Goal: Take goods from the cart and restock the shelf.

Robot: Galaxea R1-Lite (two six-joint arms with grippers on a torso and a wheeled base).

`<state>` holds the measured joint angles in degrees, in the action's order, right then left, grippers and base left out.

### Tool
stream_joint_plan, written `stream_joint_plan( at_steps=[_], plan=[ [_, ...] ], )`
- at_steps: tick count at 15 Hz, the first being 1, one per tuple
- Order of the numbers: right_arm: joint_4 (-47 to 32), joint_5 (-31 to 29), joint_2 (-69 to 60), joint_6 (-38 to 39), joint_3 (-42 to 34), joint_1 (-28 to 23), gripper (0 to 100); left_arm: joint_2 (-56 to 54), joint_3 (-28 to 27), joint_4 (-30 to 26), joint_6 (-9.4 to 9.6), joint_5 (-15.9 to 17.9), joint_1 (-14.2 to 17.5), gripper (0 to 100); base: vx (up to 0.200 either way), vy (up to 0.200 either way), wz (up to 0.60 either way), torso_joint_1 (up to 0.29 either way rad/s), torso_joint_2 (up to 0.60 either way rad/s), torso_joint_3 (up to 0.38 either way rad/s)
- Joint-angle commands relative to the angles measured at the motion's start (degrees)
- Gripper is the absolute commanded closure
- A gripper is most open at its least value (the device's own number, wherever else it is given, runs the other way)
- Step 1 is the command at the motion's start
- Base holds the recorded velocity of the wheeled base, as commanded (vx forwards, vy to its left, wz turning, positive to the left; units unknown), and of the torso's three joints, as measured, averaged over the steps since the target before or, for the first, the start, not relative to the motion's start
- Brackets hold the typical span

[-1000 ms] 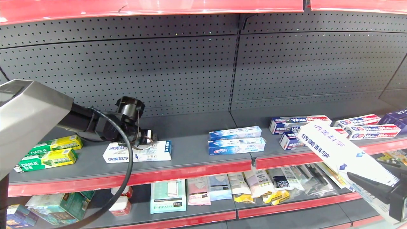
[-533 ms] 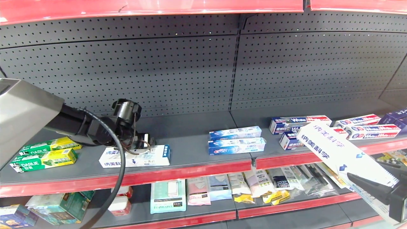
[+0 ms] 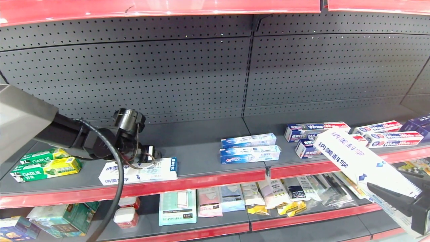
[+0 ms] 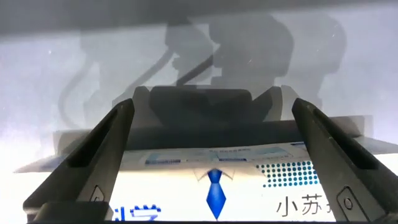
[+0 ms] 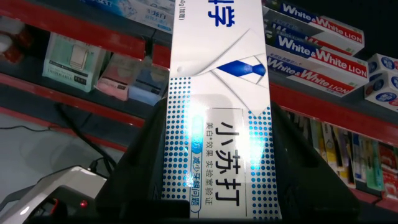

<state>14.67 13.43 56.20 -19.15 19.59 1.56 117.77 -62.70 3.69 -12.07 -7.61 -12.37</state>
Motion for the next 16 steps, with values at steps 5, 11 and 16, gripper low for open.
stream_joint_plan(
  at_steps=[5, 11, 16],
  plan=[
    [0.0, 0.0, 0.1, 0.1, 0.0, 0.0, 100, -1.7, 3.1, 0.9, -0.06, 0.0, 0.3, 0, 0.000, 0.000, 0.00, 0.000, 0.00, 0.000],
    [0.0, 0.0, 0.2, 0.2, 0.1, 0.0, 100, -1.8, 4.1, 1.7, -0.06, 0.0, 0.7, 0, 0.000, 0.000, 0.00, 0.000, 0.00, 0.000],
    [0.0, 0.0, 0.4, 0.2, 0.1, 0.0, 100, -2.4, 3.1, 5.6, 0.12, 0.0, 1.0, 0, 0.000, 0.000, 0.00, 0.000, 0.00, 0.000]
  ],
)
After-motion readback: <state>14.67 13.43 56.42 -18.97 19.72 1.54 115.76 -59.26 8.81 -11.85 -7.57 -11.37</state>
